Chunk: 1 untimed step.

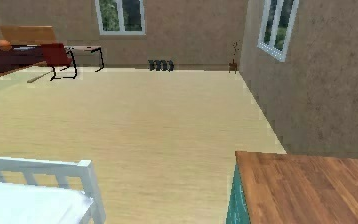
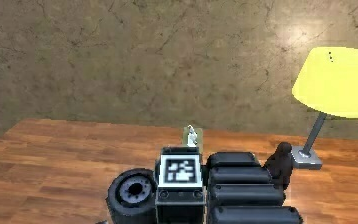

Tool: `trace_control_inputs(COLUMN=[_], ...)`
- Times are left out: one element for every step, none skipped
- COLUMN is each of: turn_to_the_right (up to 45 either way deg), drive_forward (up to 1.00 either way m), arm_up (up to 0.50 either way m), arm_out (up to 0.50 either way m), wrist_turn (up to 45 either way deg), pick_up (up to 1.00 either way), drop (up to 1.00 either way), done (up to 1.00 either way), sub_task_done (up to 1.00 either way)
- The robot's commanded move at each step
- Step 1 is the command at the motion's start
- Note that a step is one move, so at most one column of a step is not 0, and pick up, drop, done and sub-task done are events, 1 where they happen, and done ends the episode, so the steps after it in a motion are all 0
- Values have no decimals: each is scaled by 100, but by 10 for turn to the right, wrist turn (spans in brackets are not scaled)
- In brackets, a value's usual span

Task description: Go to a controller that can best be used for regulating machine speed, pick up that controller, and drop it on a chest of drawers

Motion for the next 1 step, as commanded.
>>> trace_control_inputs(turn_to_the_right=[0], drive_forward=[0], arm_up=[0], arm_out=[36], wrist_turn=[0], pick_up=[0], drop=[0], done=[0], sub_task_done=[0])
